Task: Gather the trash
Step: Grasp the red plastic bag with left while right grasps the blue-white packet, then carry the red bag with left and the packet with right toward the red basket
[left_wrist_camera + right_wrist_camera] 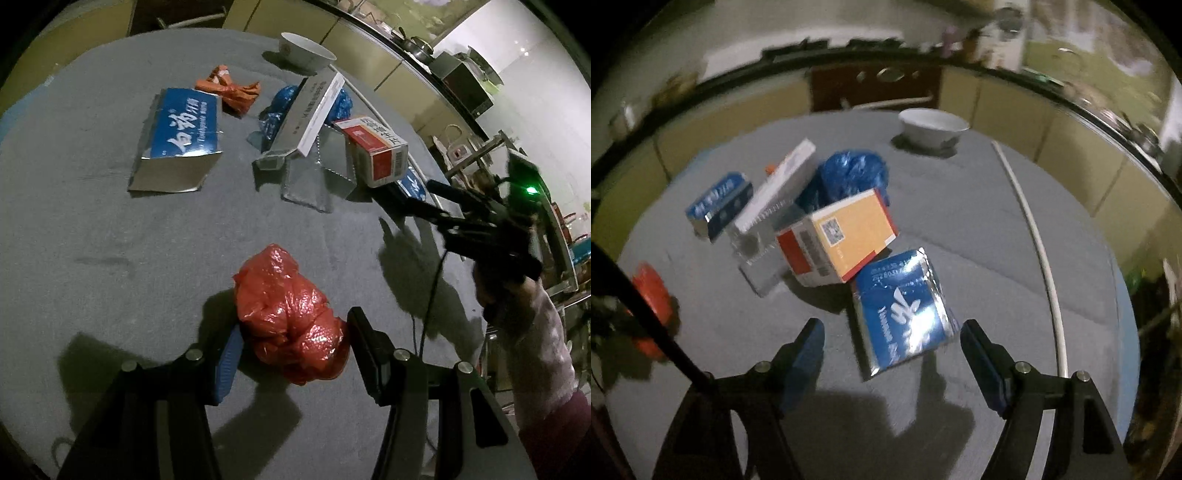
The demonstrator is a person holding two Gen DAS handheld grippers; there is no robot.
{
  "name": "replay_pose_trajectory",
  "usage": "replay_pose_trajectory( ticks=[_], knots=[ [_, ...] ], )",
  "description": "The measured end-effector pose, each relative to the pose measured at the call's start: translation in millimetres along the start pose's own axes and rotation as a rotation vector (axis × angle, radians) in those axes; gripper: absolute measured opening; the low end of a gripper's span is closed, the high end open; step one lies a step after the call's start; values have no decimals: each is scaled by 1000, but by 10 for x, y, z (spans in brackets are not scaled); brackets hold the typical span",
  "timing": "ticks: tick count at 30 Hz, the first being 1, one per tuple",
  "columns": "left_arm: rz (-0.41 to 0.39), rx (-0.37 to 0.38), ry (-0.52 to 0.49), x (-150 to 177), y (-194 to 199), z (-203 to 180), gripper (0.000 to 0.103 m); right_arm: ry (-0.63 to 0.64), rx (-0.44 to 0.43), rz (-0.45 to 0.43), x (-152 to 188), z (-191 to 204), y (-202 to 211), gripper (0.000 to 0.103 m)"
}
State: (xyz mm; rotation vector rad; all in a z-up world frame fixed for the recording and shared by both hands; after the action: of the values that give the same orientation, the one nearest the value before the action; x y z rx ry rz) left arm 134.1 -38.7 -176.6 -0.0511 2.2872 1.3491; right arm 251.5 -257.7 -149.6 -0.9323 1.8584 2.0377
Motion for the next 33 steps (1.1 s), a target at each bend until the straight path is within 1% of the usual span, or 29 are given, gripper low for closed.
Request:
replay_pose_trajectory(
  ticks=[2,4,6,10,12,14,18,23,27,29,33],
  knots=[
    [9,4,5,-26,-46,5,57,3,-38,24,-22,-2,-142,79],
    [17,-2,3,-32,-75,12,57,-27,-64,10,-71,-35,-221,79],
    [21,-19,1,-44,-107,-18,57,-89,-69,3,-99,-111,-259,71],
    [19,-44,-13,-65,-98,-96,57,-173,-87,-33,-56,-165,-160,69],
    [15,-73,-40,-49,-55,-159,57,-234,-99,-42,47,-186,-41,68],
    [12,-66,-59,-14,-18,-290,57,-307,-132,-54,183,-186,110,67],
    [17,-49,-101,103,15,-533,57,-458,-202,-86,603,-98,508,66],
    [46,-16,-183,355,3,-1019,57,-606,-276,-147,1150,64,1077,66],
    [56,0,-246,537,36,-1351,57,-706,-283,-200,1686,174,1566,66],
    [63,14,-292,638,47,-1591,57,-755,-280,-222,1935,162,1777,66],
    [90,46,-359,795,1,-1966,57,-885,-230,-248,2582,26,2184,66]
  ],
)
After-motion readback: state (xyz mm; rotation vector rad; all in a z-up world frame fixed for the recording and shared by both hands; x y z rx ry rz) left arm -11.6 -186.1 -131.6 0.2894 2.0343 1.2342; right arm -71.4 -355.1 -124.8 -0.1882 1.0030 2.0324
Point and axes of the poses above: each gripper's, at about its wrist camera, not at the fingertips, and y roughly against the way its jaws point, z to its left, x to its underside, the point moved 9 cm from there along -y, roughly the way its jaws point, and after that the axes turned 10 degrees about -y, right-handed, at the moved point
